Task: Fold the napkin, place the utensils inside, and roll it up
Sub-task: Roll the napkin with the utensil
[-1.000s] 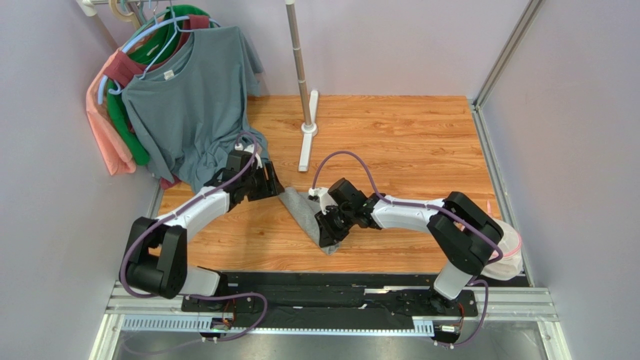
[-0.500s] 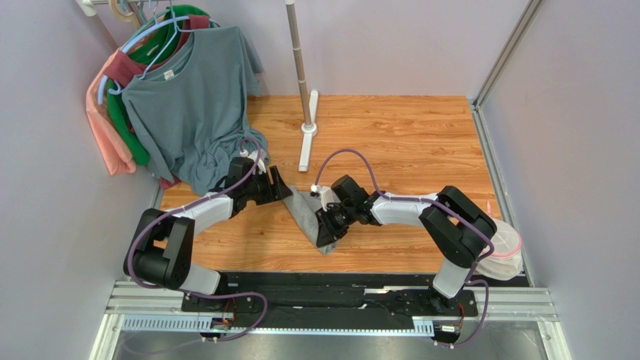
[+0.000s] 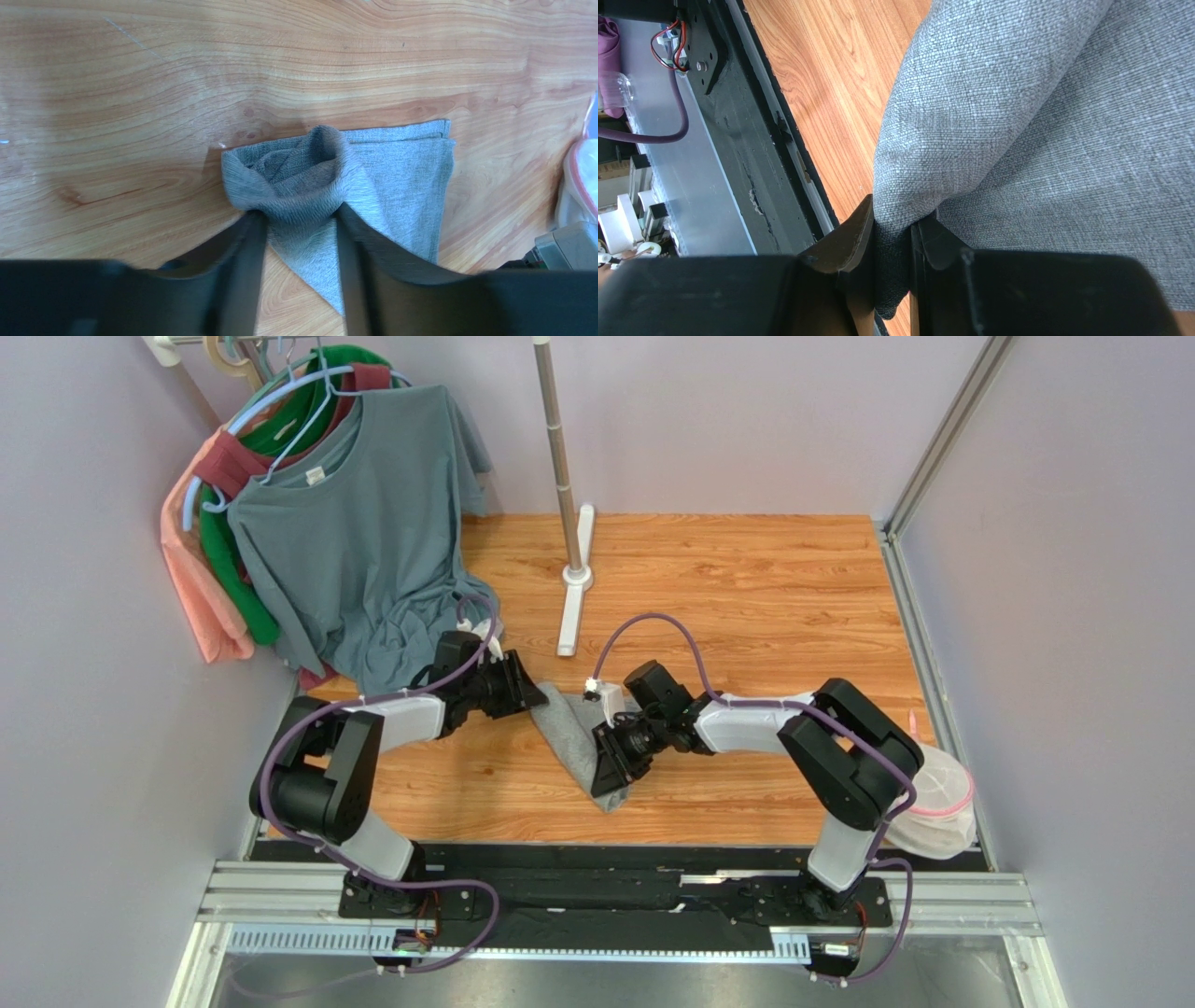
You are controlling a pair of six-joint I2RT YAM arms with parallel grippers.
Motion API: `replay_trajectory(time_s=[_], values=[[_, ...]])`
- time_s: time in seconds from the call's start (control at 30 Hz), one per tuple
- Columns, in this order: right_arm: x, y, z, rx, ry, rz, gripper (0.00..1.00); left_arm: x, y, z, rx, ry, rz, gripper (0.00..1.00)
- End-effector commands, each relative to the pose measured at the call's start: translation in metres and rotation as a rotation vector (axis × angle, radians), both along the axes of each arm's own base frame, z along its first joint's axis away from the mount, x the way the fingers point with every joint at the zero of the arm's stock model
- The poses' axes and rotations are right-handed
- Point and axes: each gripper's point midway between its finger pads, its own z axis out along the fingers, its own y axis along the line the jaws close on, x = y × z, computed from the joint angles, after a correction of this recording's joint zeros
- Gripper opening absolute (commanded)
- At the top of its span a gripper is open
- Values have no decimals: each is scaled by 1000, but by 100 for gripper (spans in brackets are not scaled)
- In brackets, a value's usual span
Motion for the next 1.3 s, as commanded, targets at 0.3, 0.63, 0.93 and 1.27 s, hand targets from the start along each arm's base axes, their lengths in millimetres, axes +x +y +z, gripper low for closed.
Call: replay_trajectory(time_s=[0.3,0.63,0.93,1.27], values=[[13,-53,2,-334,-93,-115,57,19,-15,12,-68,-42,-44,7],[68,-36,83,-347,-396,-208,59,18,-19,15,-86,-39,-67,3],[88,26,93,-364,-654,-203,59,18,-21,15,-85,-30,-72,3],[99,47,49,-457,-705,-142,59,20,-20,14,-77,-23,-71,2]])
